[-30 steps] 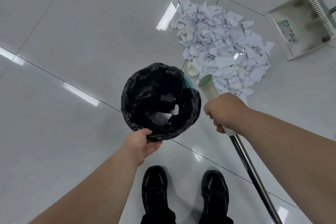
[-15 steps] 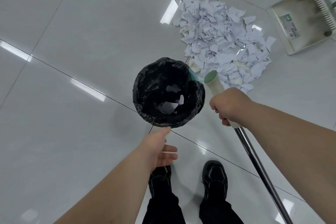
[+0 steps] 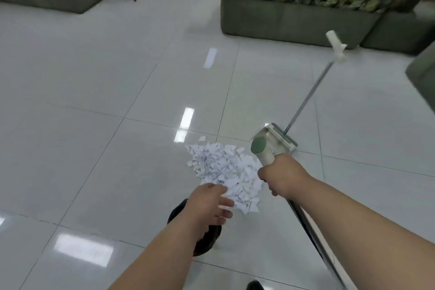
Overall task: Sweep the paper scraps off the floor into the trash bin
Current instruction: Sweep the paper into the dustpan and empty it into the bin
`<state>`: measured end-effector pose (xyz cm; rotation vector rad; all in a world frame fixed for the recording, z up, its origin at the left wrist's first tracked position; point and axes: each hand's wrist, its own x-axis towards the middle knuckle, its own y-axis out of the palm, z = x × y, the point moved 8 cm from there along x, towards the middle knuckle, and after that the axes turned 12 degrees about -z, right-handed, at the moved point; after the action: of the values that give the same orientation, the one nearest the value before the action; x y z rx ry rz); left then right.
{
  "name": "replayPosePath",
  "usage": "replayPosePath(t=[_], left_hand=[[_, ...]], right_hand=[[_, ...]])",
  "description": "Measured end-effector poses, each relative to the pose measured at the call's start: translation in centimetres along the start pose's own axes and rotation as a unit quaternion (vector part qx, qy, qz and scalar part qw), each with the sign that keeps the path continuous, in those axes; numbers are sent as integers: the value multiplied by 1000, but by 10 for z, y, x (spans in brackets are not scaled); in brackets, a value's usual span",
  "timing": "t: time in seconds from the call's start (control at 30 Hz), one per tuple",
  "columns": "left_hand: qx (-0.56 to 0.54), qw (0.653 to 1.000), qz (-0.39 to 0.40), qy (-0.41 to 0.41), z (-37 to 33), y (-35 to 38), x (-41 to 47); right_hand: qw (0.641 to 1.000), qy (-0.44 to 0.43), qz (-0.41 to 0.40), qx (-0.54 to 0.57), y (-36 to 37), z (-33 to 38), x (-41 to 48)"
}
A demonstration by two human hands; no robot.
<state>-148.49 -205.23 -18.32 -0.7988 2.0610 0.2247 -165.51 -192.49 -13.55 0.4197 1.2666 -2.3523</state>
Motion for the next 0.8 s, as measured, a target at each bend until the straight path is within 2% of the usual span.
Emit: replayPosePath(t=[0.17,0.4,0.63,0.8], left_hand=[[36,995,49,75,-70,34,-79],[81,983,94,132,-148,130,-140],[72,979,83,169,-219,261,-149],[33,987,76,138,-250,345,-140]], right_hand=[[991,-33,-101,82,-126,26,-44],[967,-32,-188,166,-263,-9,-48],[952,-10,-177,251,-365,-74,30],[964,-18,-160,212,-441,-122,83]])
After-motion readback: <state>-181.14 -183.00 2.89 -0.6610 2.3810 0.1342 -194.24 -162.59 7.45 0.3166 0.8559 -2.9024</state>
